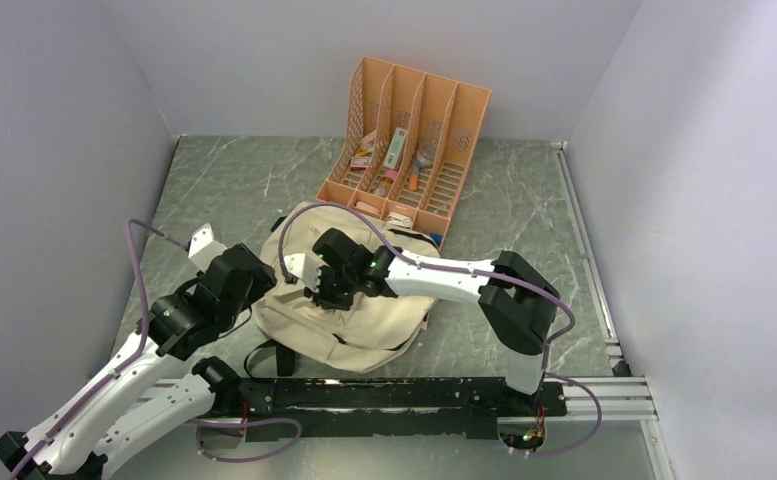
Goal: Pack the student bag
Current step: Zip the student bag at the center of the board.
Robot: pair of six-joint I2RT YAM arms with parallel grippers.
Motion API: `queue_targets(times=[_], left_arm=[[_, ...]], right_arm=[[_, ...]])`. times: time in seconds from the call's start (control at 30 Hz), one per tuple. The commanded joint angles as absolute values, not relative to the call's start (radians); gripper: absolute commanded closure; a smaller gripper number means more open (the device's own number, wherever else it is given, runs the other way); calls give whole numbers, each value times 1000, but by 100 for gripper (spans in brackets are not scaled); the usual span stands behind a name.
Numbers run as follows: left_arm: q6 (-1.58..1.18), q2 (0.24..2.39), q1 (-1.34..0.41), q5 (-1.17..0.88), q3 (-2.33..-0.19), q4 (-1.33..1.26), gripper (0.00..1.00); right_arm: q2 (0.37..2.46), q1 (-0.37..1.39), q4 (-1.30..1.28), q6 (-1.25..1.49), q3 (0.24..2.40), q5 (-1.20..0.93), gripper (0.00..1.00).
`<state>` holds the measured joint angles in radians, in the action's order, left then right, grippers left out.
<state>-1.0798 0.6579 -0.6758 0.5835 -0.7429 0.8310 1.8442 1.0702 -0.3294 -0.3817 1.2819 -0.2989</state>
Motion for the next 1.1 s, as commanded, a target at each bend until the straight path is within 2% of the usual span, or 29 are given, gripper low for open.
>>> queue_targets(times=[0.0,0.1,0.43,0.57,0.7,0.9,1.07], left_arm=[[-1089,647,-672,612,-738,846,42],[-1091,644,-672,608,-733,841,42],[-950,640,-672,522,-706,712,41],[-787,615,-672,395,-669,573,42],[-607,579,-672,174,-590,351,44],[-531,636,-672,-75,-514,173,43],[-475,720,-678,-154,-508,118,39]], right_arm=[[1808,1074,-282,-347,1259,-265,92],[1753,1070,-239,-314,1235,-267,100],[1661,1008,-128,-122,1186,-238,100],[1627,948,-45,35,1145,-209,100],[1615,877,-5,187,1134,-260,100],[1624,809,25,313,1144,-345,100],[1640,786,9,358,1154,-394,100]])
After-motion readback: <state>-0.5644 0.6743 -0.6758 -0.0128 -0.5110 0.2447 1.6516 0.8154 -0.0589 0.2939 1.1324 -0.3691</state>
